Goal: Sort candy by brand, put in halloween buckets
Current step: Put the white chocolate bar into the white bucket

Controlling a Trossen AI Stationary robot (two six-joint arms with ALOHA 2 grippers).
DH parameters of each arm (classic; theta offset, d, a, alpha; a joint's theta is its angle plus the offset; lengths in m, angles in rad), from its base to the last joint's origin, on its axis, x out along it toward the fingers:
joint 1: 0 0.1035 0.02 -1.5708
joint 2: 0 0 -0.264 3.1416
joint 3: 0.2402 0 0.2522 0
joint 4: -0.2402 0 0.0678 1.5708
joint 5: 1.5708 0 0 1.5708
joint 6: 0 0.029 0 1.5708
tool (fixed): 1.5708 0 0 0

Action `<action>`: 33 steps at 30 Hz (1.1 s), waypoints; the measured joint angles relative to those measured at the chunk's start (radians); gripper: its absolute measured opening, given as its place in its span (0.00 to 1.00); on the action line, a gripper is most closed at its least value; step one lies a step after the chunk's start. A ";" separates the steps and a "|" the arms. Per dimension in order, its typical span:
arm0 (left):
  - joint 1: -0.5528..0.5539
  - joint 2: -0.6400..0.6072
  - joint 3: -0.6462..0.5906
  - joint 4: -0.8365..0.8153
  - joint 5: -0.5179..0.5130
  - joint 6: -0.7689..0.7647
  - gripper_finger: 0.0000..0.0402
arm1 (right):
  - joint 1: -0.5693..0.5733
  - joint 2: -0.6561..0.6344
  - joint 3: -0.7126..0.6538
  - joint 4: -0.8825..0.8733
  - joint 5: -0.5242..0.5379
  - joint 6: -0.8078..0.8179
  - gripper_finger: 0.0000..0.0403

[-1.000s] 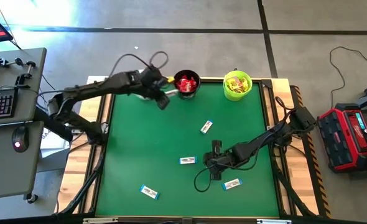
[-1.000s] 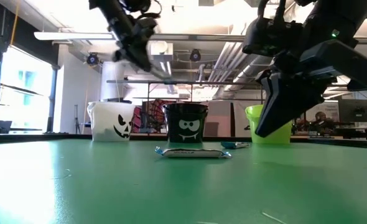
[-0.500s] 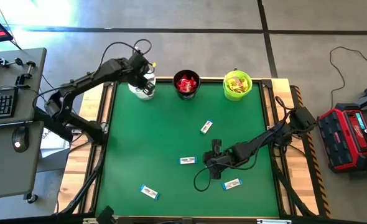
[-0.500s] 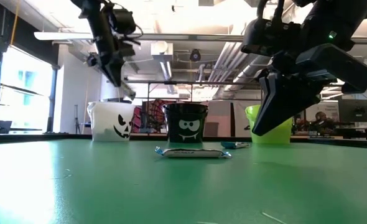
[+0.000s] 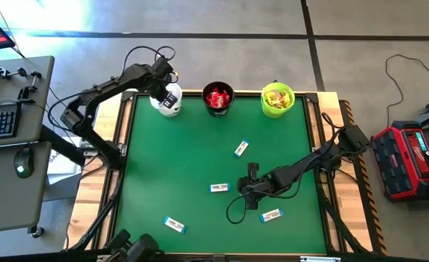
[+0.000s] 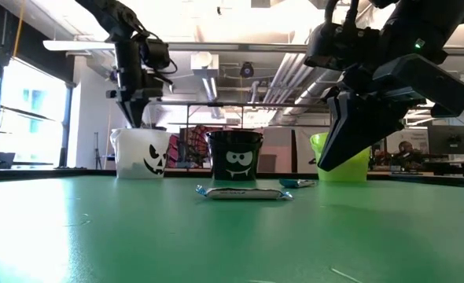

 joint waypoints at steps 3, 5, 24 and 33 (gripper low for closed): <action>-0.009 -0.004 0.000 -0.001 -0.011 0.022 0.13 | 0.000 0.000 0.000 0.001 0.000 -0.002 0.00; -0.015 -0.009 0.000 -0.001 -0.011 0.031 0.18 | -0.002 0.000 0.000 0.004 0.000 -0.003 0.00; -0.150 -0.167 -0.098 0.264 -0.081 0.032 0.39 | -0.053 -0.014 -0.210 0.458 0.002 -0.023 0.00; -0.362 -0.364 -0.246 0.474 -0.078 0.011 0.39 | -0.080 -0.123 -0.344 0.581 0.204 0.079 0.00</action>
